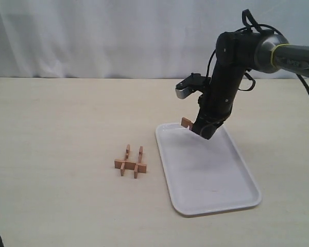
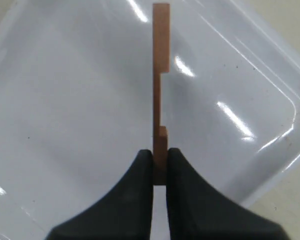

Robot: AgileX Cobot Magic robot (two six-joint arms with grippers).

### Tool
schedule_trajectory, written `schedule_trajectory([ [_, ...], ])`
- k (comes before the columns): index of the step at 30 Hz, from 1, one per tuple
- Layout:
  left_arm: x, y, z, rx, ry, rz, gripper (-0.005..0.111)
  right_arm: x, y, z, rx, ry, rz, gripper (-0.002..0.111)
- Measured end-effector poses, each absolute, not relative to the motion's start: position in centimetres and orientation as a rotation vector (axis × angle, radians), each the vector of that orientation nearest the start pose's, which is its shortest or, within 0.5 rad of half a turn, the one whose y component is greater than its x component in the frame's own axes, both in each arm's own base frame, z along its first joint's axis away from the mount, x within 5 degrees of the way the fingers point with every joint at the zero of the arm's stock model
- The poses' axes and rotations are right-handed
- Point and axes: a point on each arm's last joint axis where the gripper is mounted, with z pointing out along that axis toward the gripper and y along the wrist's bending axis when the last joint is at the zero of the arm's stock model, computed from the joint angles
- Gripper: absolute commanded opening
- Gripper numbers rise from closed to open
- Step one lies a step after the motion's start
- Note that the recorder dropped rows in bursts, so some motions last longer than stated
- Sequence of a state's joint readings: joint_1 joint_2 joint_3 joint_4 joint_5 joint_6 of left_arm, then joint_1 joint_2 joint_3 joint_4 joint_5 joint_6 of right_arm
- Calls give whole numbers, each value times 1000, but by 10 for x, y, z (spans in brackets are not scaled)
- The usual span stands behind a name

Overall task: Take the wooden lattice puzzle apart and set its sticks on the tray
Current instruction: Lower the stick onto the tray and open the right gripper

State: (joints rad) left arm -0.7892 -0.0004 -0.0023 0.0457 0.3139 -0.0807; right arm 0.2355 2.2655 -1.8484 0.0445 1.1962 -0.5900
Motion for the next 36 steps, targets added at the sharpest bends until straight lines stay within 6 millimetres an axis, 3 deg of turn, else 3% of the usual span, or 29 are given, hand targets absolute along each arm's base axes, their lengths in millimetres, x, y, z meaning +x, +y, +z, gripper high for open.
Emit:
schedule_trajectory([
  [6, 39, -37, 186, 663, 1708, -575, 0, 444, 104, 155, -1205, 2860, -34, 4],
  [16, 39, -37, 186, 663, 1708, -575, 0, 452, 82, 144, -905, 2951, -63, 4],
  [36, 39, -37, 186, 663, 1708, -575, 0, 453, 82, 134, -870, 2976, -59, 6],
])
